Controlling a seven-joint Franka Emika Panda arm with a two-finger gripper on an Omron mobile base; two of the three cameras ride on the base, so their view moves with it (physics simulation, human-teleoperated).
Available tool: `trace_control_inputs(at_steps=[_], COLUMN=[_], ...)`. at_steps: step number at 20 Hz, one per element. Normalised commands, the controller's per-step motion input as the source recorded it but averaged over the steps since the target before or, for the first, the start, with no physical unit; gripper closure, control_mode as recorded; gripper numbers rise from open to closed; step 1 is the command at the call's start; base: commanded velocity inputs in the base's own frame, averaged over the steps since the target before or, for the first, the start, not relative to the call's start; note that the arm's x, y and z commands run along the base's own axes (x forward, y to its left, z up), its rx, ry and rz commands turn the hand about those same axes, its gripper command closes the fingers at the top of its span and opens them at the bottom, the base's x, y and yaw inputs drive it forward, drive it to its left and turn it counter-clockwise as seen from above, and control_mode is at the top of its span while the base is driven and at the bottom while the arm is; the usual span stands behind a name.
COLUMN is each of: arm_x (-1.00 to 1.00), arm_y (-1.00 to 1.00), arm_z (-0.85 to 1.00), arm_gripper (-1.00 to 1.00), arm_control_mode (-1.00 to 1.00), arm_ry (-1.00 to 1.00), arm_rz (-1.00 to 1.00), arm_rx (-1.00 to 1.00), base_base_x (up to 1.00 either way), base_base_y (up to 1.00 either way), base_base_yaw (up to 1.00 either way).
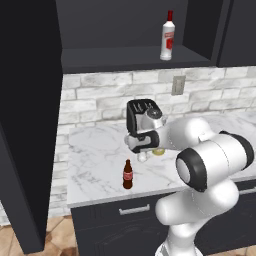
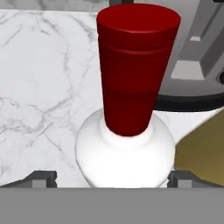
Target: Sort all alcoholic drinks to one cabinet, and non-alcoholic drinks to the other.
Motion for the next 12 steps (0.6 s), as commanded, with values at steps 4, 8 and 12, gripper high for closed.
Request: trace_control_inputs(at_steps=[4,8,12], arm_x=[0.10,0.11,0.00], arm_y=[0.00,0.00,0.00], arm_z=[-0.44,-0.61,-0.27], arm_gripper=[-1.00,1.00,1.00], arm_control_mode=[-1.00,-1.00,-1.00], arm_ry=[0.03,0.07,0.02], arm_rz=[0.00,0.00,0.00], arm_rx=[0.00,0.00,0.01], base_base_x=[0.00,0.00,0.00], base_base_y=[0.00,0.00,0.00], base_base_yaw=[0.00,0.00,0.00])
